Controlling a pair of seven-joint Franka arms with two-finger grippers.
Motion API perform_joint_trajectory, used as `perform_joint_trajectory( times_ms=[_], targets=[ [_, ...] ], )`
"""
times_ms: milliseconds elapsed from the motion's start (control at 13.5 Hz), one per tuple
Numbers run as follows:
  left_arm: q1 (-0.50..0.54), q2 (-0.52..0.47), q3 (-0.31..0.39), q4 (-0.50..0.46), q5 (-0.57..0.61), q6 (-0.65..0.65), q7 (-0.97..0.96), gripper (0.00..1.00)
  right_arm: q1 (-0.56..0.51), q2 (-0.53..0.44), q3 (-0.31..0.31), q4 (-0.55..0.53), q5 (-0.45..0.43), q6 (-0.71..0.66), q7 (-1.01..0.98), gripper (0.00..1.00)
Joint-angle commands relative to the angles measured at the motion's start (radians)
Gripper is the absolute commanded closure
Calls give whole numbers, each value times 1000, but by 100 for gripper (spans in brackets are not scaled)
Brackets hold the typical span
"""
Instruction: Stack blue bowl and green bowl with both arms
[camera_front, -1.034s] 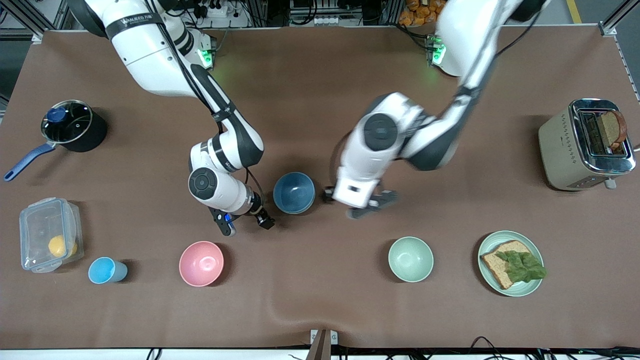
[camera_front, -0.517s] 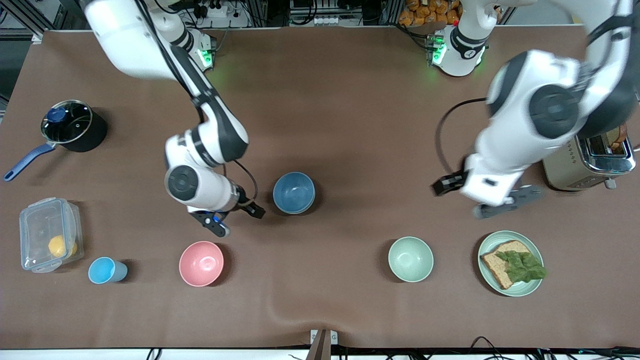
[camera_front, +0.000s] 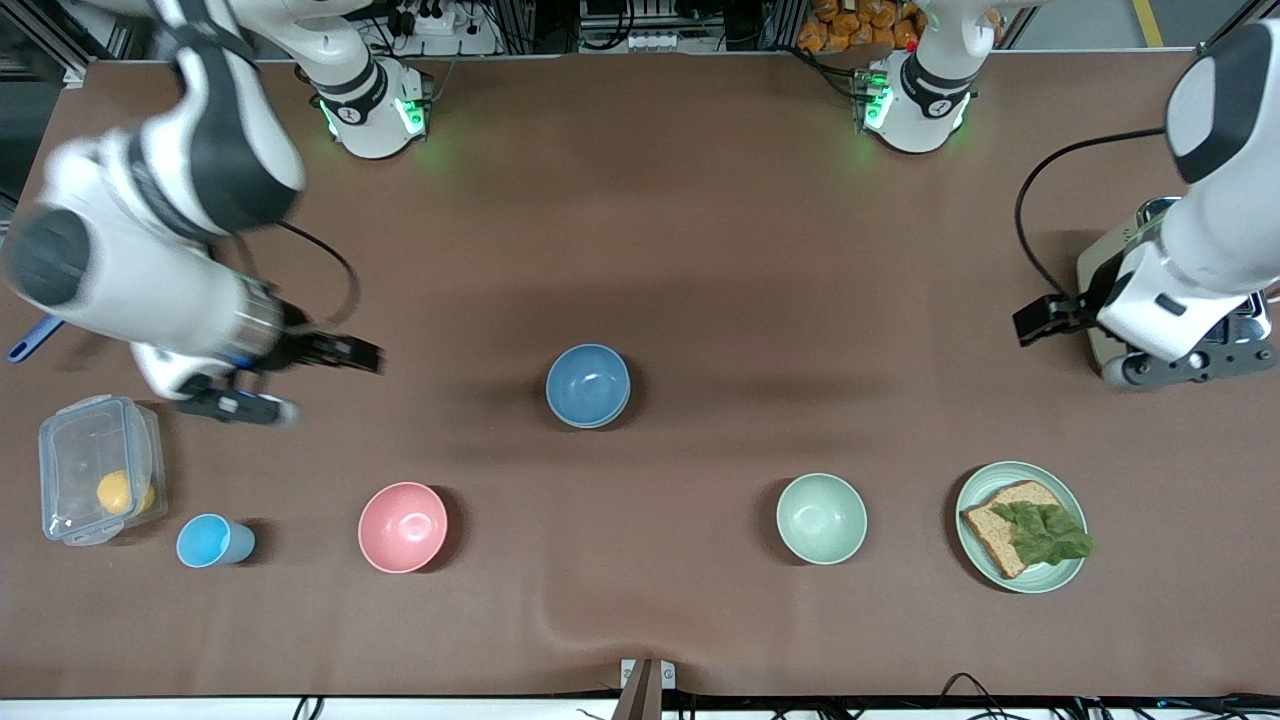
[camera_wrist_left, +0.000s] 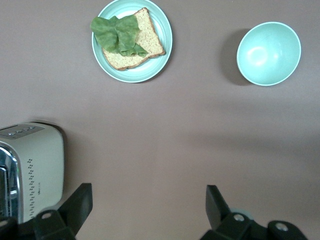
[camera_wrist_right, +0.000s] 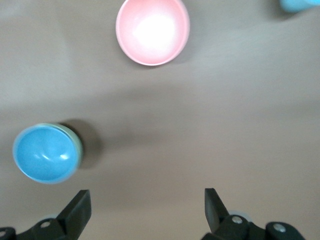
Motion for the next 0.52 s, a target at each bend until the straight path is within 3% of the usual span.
perform_joint_trajectory(
  times_ms=[0,221,443],
  targets=[
    [7,-31,-16,-17,3,-10,17,0,-37,-143,17,-38,-82,-64,-115,0],
    [-17,-40,1,35,3,-61,30,0,-92,-192,-7,-35,-87,-113,-255,0],
    [-80,-65,72,40,-1,-85,31,0,-97,-230,-105,-35,-84,-124,-420,0]
  ],
)
